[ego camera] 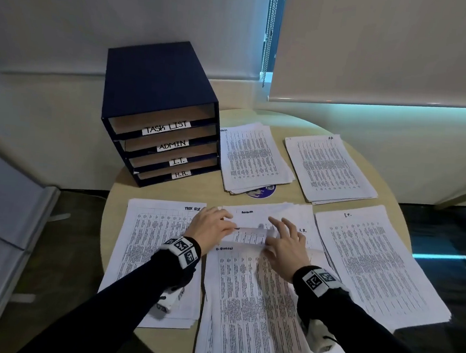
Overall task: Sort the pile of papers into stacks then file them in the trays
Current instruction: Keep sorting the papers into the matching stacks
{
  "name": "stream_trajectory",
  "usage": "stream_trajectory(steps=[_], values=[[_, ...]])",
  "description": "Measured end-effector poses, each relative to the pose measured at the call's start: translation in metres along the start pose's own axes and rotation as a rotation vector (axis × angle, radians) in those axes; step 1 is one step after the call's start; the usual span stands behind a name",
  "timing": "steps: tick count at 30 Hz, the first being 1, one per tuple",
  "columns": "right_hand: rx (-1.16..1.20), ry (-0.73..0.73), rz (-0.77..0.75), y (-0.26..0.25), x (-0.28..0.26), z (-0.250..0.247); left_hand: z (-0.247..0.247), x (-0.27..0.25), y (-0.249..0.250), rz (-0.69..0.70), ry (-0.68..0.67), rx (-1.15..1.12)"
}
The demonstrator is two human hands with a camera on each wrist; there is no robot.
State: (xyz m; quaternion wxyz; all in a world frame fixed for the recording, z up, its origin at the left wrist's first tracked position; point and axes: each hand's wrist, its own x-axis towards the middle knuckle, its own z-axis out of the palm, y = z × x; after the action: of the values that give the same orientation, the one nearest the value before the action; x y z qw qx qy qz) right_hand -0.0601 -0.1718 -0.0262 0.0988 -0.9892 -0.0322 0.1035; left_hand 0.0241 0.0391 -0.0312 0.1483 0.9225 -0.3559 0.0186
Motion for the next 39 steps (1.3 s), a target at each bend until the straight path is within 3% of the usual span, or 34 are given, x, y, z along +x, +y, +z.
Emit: stream_trajectory(steps=[4,7,9,12,14,17,21,30,34,39], values=[[0.053,-0.030,-0.047,-0.005,0.003,0.002,-0.012,-0.004,0.007,-0.194,-0.191,-0.387],[0.074,-0.026,-0.069,-0.009,0.000,0.003,-0.011,-0.005,0.004,-0.448,-0.182,-0.691],[0.086,-0.016,-0.099,-0.010,-0.004,0.004,-0.007,-0.004,-0.003,-0.591,-0.171,-0.595],[0.111,0.014,-0.145,-0.009,-0.009,0.009,-0.002,-0.002,-0.013,-0.527,-0.297,-0.312],[0.116,0.033,-0.164,-0.008,-0.012,0.011,-0.001,-0.002,-0.014,-0.520,-0.349,-0.307],[0.147,0.047,-0.173,-0.007,-0.014,0.012,-0.002,0.001,-0.010,-0.499,-0.293,-0.267],[0.200,0.124,-0.141,-0.008,-0.012,0.013,-0.008,0.003,-0.002,-0.364,-0.240,-0.176],[0.089,0.130,-0.153,-0.009,-0.007,0.013,-0.013,0.004,-0.004,-0.116,-0.278,0.035],[0.053,0.216,-0.083,-0.010,-0.006,0.015,-0.015,-0.003,-0.004,-0.132,-0.133,-0.189],[0.047,0.152,-0.105,-0.011,-0.005,0.016,-0.017,-0.009,-0.002,-0.297,-0.285,-0.578]])
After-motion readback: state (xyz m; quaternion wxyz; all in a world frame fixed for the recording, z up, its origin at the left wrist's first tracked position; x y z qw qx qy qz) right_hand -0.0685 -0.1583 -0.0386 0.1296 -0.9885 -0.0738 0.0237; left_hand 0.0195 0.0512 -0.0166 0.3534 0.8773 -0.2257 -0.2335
